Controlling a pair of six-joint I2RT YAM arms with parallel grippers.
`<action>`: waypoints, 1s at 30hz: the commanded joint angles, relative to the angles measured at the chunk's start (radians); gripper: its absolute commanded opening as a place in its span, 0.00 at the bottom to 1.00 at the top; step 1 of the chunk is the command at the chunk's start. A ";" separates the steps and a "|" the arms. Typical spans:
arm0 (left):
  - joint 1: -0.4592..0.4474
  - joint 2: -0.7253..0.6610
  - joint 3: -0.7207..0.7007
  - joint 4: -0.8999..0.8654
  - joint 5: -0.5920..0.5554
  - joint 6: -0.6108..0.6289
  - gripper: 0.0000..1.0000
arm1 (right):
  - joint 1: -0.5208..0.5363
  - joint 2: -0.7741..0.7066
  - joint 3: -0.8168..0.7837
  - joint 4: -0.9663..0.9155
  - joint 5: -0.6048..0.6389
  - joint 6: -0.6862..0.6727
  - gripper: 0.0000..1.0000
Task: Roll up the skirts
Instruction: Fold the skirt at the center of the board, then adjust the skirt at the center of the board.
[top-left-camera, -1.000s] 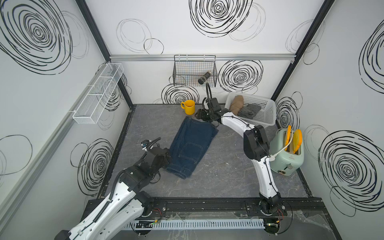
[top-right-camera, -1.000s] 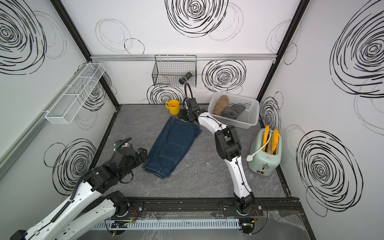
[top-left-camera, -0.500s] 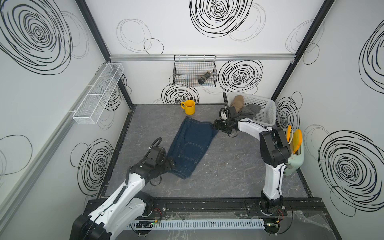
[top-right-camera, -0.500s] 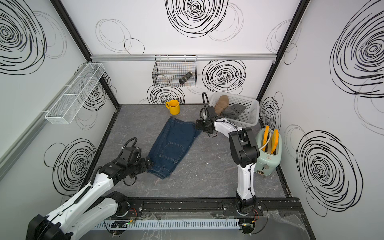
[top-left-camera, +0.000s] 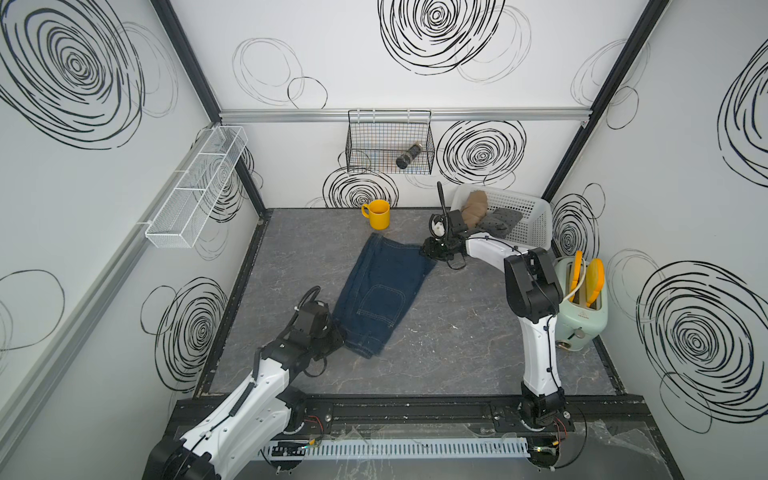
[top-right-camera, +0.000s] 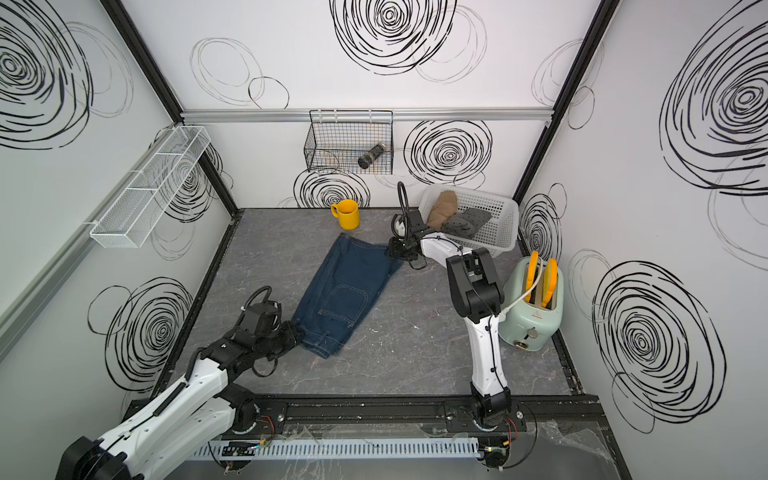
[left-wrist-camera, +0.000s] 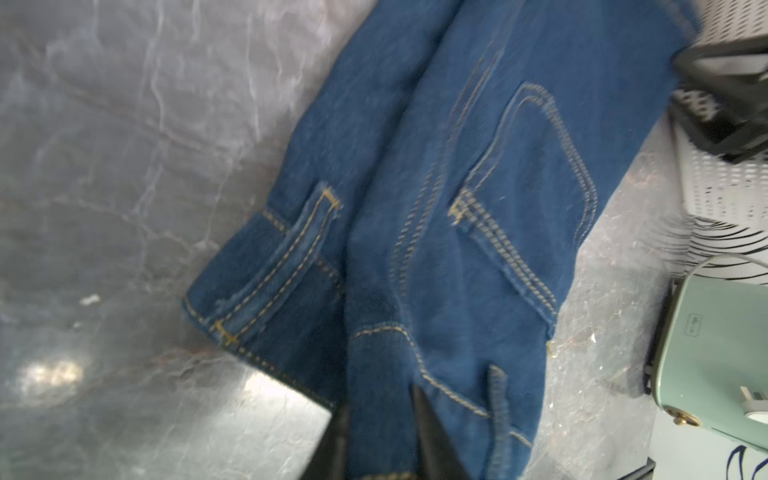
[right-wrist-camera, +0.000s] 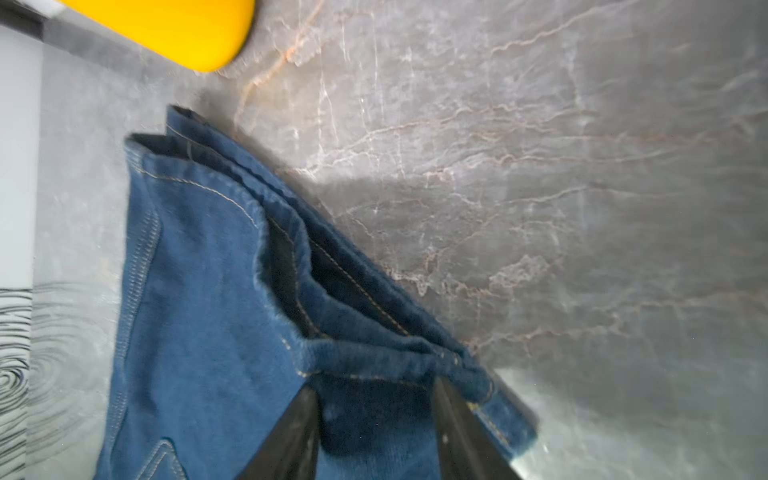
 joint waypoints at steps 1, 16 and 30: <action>0.001 -0.001 0.078 0.059 -0.090 0.067 0.00 | 0.000 -0.017 -0.015 0.024 0.008 -0.028 0.26; -0.077 0.210 0.229 -0.055 -0.372 0.193 0.00 | -0.062 -0.192 -0.360 0.308 0.036 0.114 0.00; 0.184 0.562 0.398 -0.160 -0.308 0.255 0.71 | -0.072 -0.222 -0.430 0.281 0.085 0.179 0.33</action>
